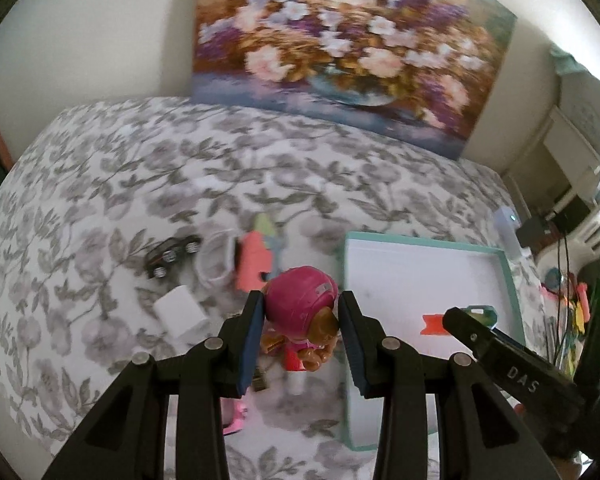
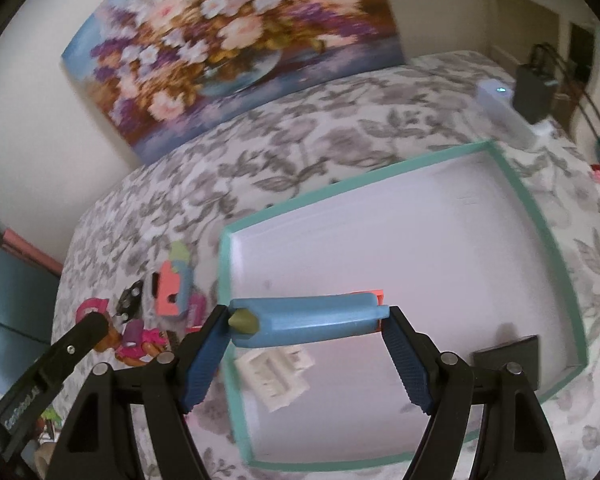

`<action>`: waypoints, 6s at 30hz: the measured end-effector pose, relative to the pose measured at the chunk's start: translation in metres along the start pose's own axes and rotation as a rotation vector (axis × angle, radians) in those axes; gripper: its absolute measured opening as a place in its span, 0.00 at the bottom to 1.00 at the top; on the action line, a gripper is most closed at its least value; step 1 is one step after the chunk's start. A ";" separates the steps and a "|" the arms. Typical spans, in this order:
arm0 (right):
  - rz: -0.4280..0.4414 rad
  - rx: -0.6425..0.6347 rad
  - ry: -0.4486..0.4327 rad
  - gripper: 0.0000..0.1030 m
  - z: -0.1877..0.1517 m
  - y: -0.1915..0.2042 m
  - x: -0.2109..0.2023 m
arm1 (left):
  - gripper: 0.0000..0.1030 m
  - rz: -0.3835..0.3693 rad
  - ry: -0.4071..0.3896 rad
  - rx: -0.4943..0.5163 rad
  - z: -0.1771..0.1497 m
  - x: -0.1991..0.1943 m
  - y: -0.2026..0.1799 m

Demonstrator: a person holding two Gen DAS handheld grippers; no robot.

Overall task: Organize rigid objects
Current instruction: 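Carry the box and doll into the tray and release both, then withdraw both open tools from the tray toward the pile, then grasp the pink watch band with right tool while left tool moves toward white charger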

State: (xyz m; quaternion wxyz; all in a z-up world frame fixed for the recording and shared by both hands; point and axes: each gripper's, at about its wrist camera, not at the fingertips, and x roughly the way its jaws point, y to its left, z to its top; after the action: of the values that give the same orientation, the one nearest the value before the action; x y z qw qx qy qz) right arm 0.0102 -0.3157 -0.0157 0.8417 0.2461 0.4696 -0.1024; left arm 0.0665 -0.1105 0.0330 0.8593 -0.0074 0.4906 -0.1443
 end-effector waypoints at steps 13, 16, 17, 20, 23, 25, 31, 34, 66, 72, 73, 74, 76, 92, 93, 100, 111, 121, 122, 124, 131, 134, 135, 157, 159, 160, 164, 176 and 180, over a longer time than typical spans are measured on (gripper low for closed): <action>-0.068 0.076 -0.014 0.77 0.006 -0.048 -0.004 | 0.38 -0.045 -0.038 0.125 0.000 0.012 -0.060; -0.079 0.089 -0.014 0.77 0.006 -0.055 -0.004 | 0.38 -0.046 -0.038 0.150 -0.003 0.021 -0.070; -0.084 0.093 -0.014 0.77 0.006 -0.058 -0.004 | 0.38 -0.044 -0.039 0.160 -0.004 0.025 -0.074; -0.108 0.099 -0.010 0.77 0.006 -0.066 -0.002 | 0.38 -0.059 -0.037 0.175 -0.006 0.033 -0.081; -0.123 0.110 0.000 0.77 0.005 -0.074 0.001 | 0.38 -0.065 -0.027 0.193 -0.008 0.044 -0.090; -0.134 0.111 0.008 0.77 0.005 -0.079 0.005 | 0.38 -0.057 -0.020 0.213 -0.011 0.051 -0.096; -0.171 0.113 0.033 0.77 0.001 -0.087 0.014 | 0.38 -0.035 -0.008 0.228 -0.014 0.069 -0.103; -0.186 0.110 0.045 0.77 0.000 -0.090 0.018 | 0.39 -0.014 0.002 0.234 -0.016 0.078 -0.103; -0.284 0.000 0.028 1.00 0.000 -0.079 0.021 | 0.88 0.101 0.099 0.087 -0.005 0.080 -0.049; -0.284 -0.012 0.033 1.00 -0.001 -0.077 0.022 | 0.88 0.131 0.154 0.022 -0.006 0.085 -0.028; -0.285 -0.015 0.033 1.00 -0.001 -0.076 0.022 | 0.88 0.133 0.159 0.014 -0.006 0.084 -0.025; -0.285 -0.017 0.035 1.00 -0.001 -0.075 0.022 | 0.88 0.139 0.163 0.005 -0.005 0.083 -0.021; -0.286 -0.022 0.036 1.00 -0.002 -0.073 0.021 | 0.88 0.155 0.164 -0.011 -0.004 0.080 -0.015; -0.217 -0.170 -0.017 1.00 -0.005 -0.007 -0.010 | 0.88 0.206 0.147 -0.126 0.003 0.028 0.049; -0.205 -0.174 -0.016 1.00 -0.006 -0.002 -0.011 | 0.88 0.215 0.144 -0.129 0.003 0.025 0.053; -0.130 -0.234 -0.015 1.00 -0.017 0.048 -0.011 | 0.88 0.247 0.105 -0.185 -0.004 -0.001 0.097; -0.060 -0.362 0.041 1.00 -0.046 0.122 0.010 | 0.88 0.284 0.132 -0.268 -0.020 -0.004 0.140; -0.034 -0.409 0.141 1.00 -0.073 0.153 0.041 | 0.88 0.310 0.258 -0.259 -0.041 0.030 0.152; -0.034 -0.414 0.155 1.00 -0.076 0.155 0.045 | 0.88 0.317 0.270 -0.260 -0.043 0.032 0.154; -0.033 -0.420 0.174 1.00 -0.081 0.158 0.051 | 0.88 0.332 0.306 -0.274 -0.050 0.041 0.161; -0.030 -0.422 0.225 1.00 -0.093 0.165 0.066 | 0.88 0.367 0.340 -0.339 -0.062 0.046 0.184; -0.035 -0.435 0.240 1.00 -0.099 0.169 0.072 | 0.88 0.376 0.340 -0.368 -0.065 0.044 0.194; -0.036 -0.440 0.247 1.00 -0.101 0.171 0.074 | 0.88 0.379 0.340 -0.374 -0.066 0.044 0.196; -0.133 -0.583 0.314 1.00 -0.147 0.201 0.117 | 0.88 0.370 0.366 -0.465 -0.092 0.050 0.247; -0.133 -0.585 0.309 1.00 -0.147 0.201 0.118 | 0.88 0.368 0.364 -0.468 -0.093 0.050 0.249; -0.130 -0.577 0.308 1.00 -0.147 0.200 0.118 | 0.88 0.368 0.363 -0.467 -0.093 0.050 0.250; -0.131 -0.575 0.304 1.00 -0.151 0.205 0.118 | 0.88 0.366 0.360 -0.466 -0.094 0.050 0.250; -0.118 -0.575 0.303 0.97 -0.144 0.193 0.111 | 0.88 0.366 0.356 -0.462 -0.090 0.049 0.240; -0.113 -0.575 0.297 0.90 -0.143 0.194 0.107 | 0.88 0.366 0.356 -0.458 -0.090 0.047 0.239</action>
State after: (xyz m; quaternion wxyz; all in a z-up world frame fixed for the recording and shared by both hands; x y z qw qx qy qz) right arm 0.0397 -0.0704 -0.1063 0.7919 -0.0159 0.6100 0.0251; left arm 0.0707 0.1179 -0.0903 0.7477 -0.0868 0.6459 0.1270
